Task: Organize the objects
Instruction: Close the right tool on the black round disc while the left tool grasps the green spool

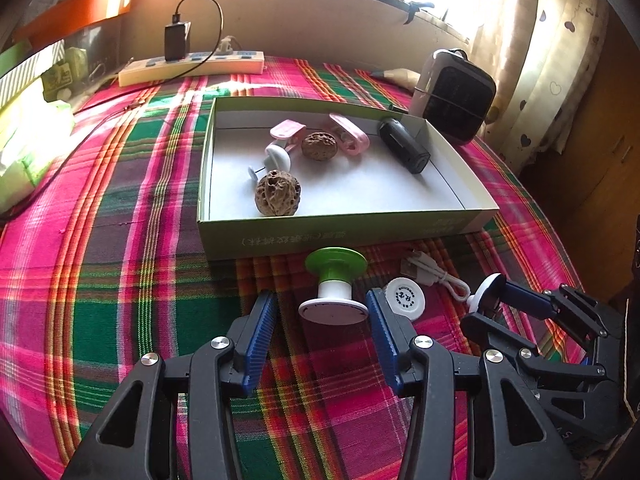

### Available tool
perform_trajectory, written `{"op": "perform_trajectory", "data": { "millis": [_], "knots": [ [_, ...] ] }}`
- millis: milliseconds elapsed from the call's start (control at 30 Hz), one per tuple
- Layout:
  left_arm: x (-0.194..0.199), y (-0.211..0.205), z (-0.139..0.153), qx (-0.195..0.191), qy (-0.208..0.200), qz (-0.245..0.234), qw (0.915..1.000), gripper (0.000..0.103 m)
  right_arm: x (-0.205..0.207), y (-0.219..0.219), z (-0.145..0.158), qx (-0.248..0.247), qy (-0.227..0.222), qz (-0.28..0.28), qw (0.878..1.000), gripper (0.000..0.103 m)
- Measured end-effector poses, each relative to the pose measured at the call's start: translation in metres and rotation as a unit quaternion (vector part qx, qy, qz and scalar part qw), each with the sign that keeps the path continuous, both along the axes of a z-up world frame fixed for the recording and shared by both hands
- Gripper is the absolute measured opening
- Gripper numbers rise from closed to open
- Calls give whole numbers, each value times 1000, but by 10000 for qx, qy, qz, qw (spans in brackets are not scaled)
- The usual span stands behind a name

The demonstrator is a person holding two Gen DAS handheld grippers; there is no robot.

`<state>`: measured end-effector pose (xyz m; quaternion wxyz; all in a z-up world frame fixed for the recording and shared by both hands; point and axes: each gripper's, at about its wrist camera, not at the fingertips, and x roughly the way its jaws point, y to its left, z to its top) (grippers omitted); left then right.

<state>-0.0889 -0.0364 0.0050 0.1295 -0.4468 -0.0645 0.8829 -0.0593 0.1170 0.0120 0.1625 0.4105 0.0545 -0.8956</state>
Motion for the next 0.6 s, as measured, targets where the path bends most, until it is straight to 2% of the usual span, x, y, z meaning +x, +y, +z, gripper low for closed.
{"op": "perform_trajectory", "data": {
  "millis": [600],
  "knots": [
    [-12, 8, 0, -319, 86, -8, 9995, 45, -4, 18, -1, -51, -4, -184, 9998, 48]
  ]
}}
